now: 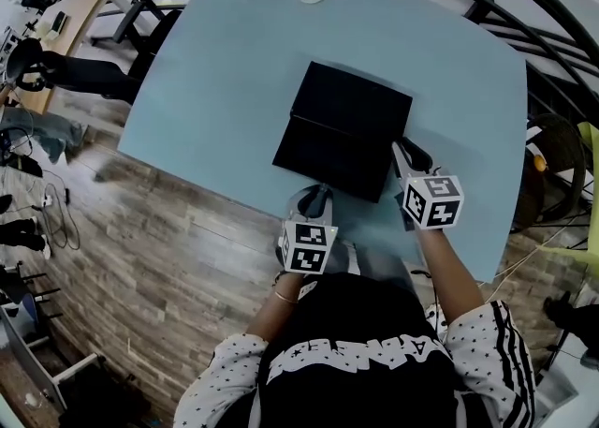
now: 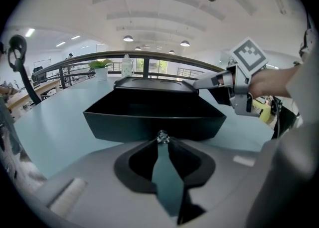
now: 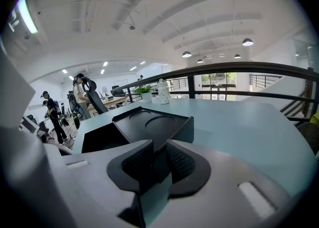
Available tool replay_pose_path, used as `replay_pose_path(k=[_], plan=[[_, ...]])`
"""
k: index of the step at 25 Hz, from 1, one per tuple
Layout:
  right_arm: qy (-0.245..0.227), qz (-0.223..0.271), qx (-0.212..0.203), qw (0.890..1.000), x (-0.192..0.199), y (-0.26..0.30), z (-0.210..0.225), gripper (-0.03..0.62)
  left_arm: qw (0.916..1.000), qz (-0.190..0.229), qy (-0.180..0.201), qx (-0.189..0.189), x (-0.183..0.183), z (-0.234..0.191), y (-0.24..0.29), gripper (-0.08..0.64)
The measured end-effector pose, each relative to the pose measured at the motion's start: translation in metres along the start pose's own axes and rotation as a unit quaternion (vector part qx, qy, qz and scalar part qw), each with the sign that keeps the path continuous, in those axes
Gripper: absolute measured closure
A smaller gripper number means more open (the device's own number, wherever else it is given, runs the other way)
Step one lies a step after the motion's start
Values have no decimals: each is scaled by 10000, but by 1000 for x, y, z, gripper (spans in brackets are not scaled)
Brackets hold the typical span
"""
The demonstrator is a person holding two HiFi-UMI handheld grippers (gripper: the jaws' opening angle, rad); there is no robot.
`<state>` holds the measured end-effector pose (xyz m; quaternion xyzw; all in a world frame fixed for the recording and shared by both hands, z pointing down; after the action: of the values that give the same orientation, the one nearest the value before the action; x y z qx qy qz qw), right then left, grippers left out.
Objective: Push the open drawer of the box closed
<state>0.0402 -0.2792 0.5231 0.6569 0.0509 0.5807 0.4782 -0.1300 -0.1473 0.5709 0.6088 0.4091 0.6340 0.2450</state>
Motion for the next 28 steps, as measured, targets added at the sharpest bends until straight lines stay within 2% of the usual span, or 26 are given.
replay_pose_path(k=[28], plan=[[-32, -27, 39, 10000, 0, 0, -2, 520, 9996, -229, 131, 112, -18, -5, 10, 560]])
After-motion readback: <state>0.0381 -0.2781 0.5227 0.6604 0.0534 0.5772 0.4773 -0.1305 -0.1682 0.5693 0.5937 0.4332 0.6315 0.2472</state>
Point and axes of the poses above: the fingertips, and each gripper's own axes: y forward along the fingers, z to its right, x out of its underside, the point moved 5 cm from there along -y, backward along the fingers, and after that the axes turned 13 degrees about -z, right-handed, at the moved point
